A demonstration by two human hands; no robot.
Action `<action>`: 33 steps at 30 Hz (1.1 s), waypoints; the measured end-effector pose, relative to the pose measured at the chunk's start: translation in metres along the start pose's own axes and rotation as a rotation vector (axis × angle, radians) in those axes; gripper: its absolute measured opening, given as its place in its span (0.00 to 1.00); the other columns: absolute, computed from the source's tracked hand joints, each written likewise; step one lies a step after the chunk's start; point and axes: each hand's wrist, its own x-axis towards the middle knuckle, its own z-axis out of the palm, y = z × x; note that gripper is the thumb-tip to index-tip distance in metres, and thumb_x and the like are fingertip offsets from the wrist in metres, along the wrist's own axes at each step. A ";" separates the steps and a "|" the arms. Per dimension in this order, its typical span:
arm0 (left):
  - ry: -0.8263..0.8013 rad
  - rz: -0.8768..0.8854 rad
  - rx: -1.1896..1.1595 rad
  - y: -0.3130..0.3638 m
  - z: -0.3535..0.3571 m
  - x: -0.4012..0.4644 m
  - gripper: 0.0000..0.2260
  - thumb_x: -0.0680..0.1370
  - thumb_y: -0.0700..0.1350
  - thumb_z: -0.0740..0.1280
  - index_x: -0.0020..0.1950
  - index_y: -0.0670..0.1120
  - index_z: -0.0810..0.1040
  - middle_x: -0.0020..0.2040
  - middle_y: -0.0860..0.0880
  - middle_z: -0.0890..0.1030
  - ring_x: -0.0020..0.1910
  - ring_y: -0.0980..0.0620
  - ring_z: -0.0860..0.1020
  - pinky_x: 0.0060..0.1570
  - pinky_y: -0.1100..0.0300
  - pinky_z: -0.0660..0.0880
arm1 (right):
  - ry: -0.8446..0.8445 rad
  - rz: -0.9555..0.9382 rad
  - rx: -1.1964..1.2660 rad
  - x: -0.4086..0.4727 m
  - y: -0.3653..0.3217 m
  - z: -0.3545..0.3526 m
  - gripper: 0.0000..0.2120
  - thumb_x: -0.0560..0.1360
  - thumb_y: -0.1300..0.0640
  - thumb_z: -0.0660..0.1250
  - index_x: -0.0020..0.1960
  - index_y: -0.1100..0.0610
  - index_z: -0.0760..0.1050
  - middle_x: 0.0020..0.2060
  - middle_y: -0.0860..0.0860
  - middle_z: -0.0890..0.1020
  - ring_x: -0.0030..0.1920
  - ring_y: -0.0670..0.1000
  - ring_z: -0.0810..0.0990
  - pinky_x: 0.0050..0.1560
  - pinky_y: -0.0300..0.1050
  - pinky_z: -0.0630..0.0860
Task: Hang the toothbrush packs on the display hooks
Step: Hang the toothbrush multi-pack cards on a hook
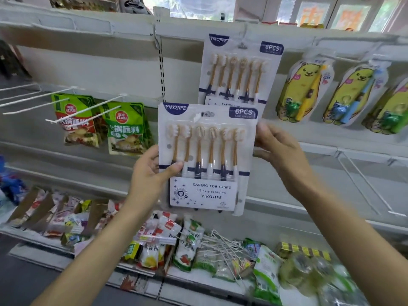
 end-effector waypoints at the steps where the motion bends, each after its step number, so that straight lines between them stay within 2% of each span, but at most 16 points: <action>1: -0.011 0.000 -0.006 0.002 0.005 0.001 0.17 0.74 0.32 0.71 0.57 0.50 0.79 0.50 0.55 0.86 0.50 0.57 0.84 0.45 0.66 0.79 | -0.043 0.016 -0.028 -0.007 0.002 0.003 0.22 0.76 0.42 0.64 0.62 0.55 0.78 0.54 0.50 0.86 0.56 0.49 0.84 0.60 0.52 0.80; 3: -0.036 0.005 -0.012 0.003 0.012 0.003 0.17 0.74 0.32 0.71 0.58 0.48 0.79 0.52 0.52 0.86 0.52 0.54 0.84 0.46 0.65 0.79 | -0.048 0.006 -0.074 -0.015 0.007 0.007 0.21 0.74 0.44 0.70 0.63 0.51 0.77 0.55 0.47 0.85 0.57 0.47 0.83 0.60 0.51 0.79; 5: -0.049 0.009 -0.020 0.001 0.017 0.002 0.17 0.74 0.32 0.71 0.61 0.45 0.79 0.54 0.48 0.85 0.54 0.52 0.84 0.46 0.63 0.79 | 0.003 0.000 -0.090 -0.018 0.011 0.006 0.19 0.74 0.51 0.74 0.63 0.51 0.77 0.54 0.46 0.86 0.55 0.47 0.84 0.58 0.51 0.81; 9: -0.091 -0.036 -0.027 0.000 0.023 -0.004 0.18 0.75 0.33 0.71 0.64 0.41 0.77 0.54 0.47 0.86 0.53 0.52 0.84 0.48 0.61 0.80 | 0.064 -0.026 0.010 -0.024 0.012 0.000 0.16 0.73 0.64 0.74 0.61 0.57 0.79 0.51 0.51 0.87 0.53 0.52 0.86 0.54 0.51 0.83; 12: -0.148 -0.073 -0.024 -0.003 0.022 -0.009 0.22 0.74 0.38 0.73 0.67 0.46 0.75 0.57 0.48 0.85 0.55 0.51 0.83 0.53 0.55 0.81 | 0.087 -0.046 0.044 -0.027 0.011 -0.002 0.16 0.73 0.66 0.73 0.60 0.58 0.80 0.51 0.53 0.87 0.52 0.54 0.86 0.53 0.51 0.83; 15: -0.201 -0.143 0.072 -0.007 0.013 -0.016 0.26 0.67 0.48 0.76 0.64 0.55 0.75 0.57 0.54 0.84 0.56 0.55 0.82 0.57 0.52 0.79 | 0.124 -0.089 0.084 -0.027 0.006 -0.004 0.17 0.73 0.68 0.72 0.59 0.56 0.80 0.50 0.51 0.87 0.51 0.51 0.86 0.49 0.44 0.82; 18: -0.284 -0.199 0.133 -0.014 0.006 -0.023 0.25 0.65 0.46 0.78 0.61 0.53 0.78 0.56 0.54 0.85 0.56 0.53 0.83 0.57 0.51 0.79 | 0.153 -0.128 0.115 -0.023 -0.003 -0.007 0.16 0.74 0.68 0.72 0.58 0.54 0.79 0.50 0.49 0.87 0.51 0.49 0.86 0.49 0.42 0.82; 21: -0.264 -0.202 0.116 -0.016 0.003 -0.019 0.22 0.65 0.44 0.77 0.58 0.49 0.79 0.54 0.50 0.86 0.54 0.46 0.84 0.53 0.47 0.81 | 0.162 -0.156 0.116 -0.019 -0.011 -0.007 0.16 0.74 0.67 0.72 0.61 0.57 0.78 0.52 0.51 0.87 0.53 0.50 0.86 0.50 0.44 0.83; 24: -0.235 -0.147 0.153 -0.009 0.004 -0.007 0.22 0.64 0.46 0.78 0.57 0.50 0.80 0.53 0.50 0.86 0.52 0.47 0.84 0.55 0.45 0.80 | 0.179 -0.202 0.100 -0.012 -0.018 -0.007 0.16 0.74 0.66 0.72 0.61 0.57 0.78 0.53 0.51 0.86 0.53 0.50 0.85 0.52 0.44 0.82; 29: -0.205 -0.048 0.114 0.007 0.009 0.015 0.18 0.67 0.39 0.76 0.56 0.48 0.79 0.52 0.48 0.86 0.48 0.45 0.85 0.45 0.53 0.83 | 0.229 -0.274 0.086 0.007 -0.032 -0.009 0.15 0.74 0.64 0.73 0.61 0.61 0.78 0.53 0.53 0.86 0.54 0.51 0.85 0.53 0.45 0.82; 33: -0.205 -0.031 0.116 0.011 0.014 0.030 0.17 0.71 0.34 0.74 0.57 0.47 0.79 0.52 0.48 0.86 0.47 0.46 0.85 0.44 0.55 0.84 | 0.241 -0.279 0.092 0.024 -0.039 -0.012 0.14 0.75 0.64 0.73 0.60 0.62 0.79 0.52 0.54 0.86 0.53 0.51 0.86 0.54 0.48 0.82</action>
